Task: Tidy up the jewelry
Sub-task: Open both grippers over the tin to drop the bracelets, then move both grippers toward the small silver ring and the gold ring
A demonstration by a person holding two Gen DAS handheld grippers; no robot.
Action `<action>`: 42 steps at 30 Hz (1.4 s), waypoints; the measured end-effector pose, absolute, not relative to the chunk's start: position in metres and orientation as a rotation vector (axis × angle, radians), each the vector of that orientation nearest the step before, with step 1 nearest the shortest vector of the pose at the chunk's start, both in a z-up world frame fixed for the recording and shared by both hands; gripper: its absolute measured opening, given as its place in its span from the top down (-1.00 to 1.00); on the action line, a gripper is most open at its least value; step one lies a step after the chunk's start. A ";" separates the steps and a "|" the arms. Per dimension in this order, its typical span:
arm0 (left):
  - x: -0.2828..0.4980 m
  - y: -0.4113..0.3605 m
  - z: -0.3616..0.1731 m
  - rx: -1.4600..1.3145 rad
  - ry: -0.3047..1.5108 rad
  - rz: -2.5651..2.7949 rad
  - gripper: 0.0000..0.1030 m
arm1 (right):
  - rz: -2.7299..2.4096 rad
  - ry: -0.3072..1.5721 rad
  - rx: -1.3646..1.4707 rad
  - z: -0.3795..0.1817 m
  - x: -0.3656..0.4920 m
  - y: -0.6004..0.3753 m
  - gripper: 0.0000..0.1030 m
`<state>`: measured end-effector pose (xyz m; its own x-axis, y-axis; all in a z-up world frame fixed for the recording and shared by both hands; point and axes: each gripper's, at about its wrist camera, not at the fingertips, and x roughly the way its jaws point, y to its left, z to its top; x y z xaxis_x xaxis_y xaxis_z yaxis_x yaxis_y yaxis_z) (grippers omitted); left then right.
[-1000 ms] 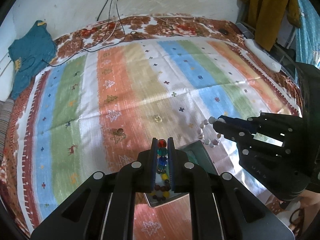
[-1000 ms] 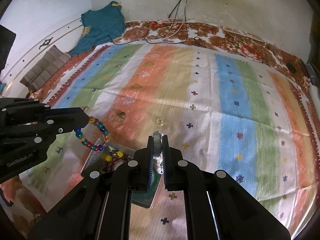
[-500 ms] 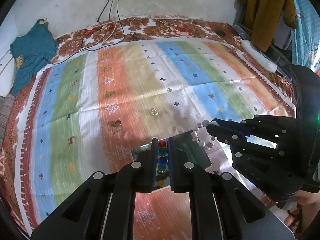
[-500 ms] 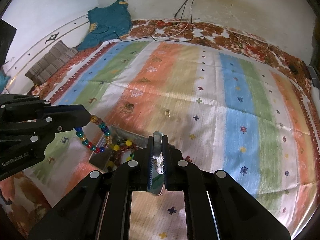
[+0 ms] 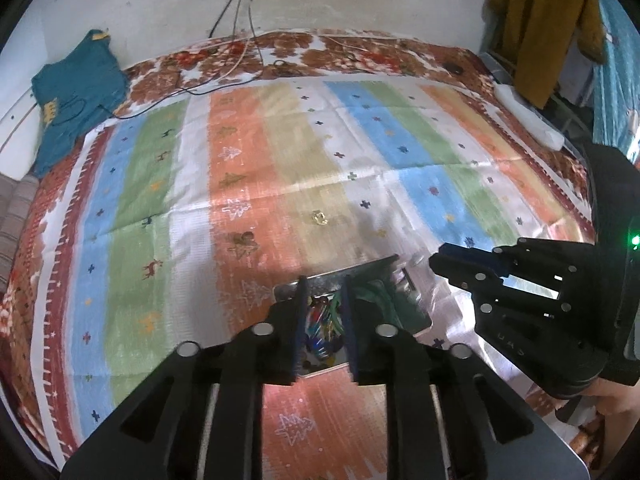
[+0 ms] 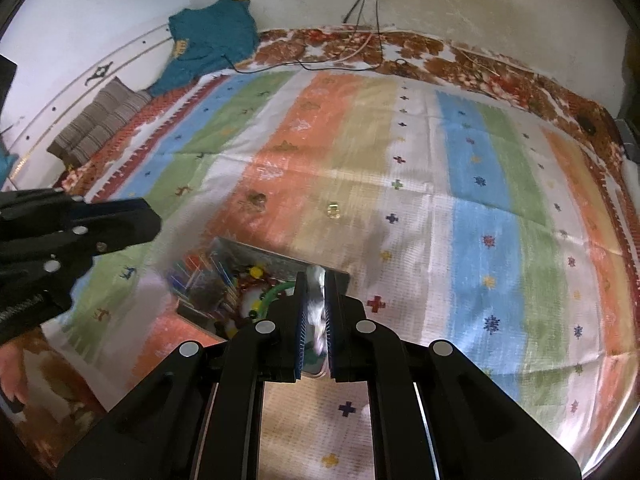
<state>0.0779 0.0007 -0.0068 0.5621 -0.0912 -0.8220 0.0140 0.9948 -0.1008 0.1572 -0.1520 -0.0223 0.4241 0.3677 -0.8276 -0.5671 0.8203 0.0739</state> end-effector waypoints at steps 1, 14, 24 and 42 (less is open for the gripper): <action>0.078 0.002 -0.006 -0.087 0.972 -0.057 0.60 | 0.585 0.971 -0.228 -0.023 0.158 -0.153 0.52; 0.088 0.015 -0.013 -0.092 0.994 -0.021 0.18 | 0.557 0.990 -0.240 -0.028 0.171 -0.152 0.30; 0.102 0.031 -0.027 -0.095 1.037 0.024 0.08 | 0.566 0.995 -0.262 -0.030 0.182 -0.145 0.15; 0.150 0.050 -0.052 -0.091 1.106 0.097 0.00 | 0.594 1.061 -0.298 -0.054 0.225 -0.123 0.15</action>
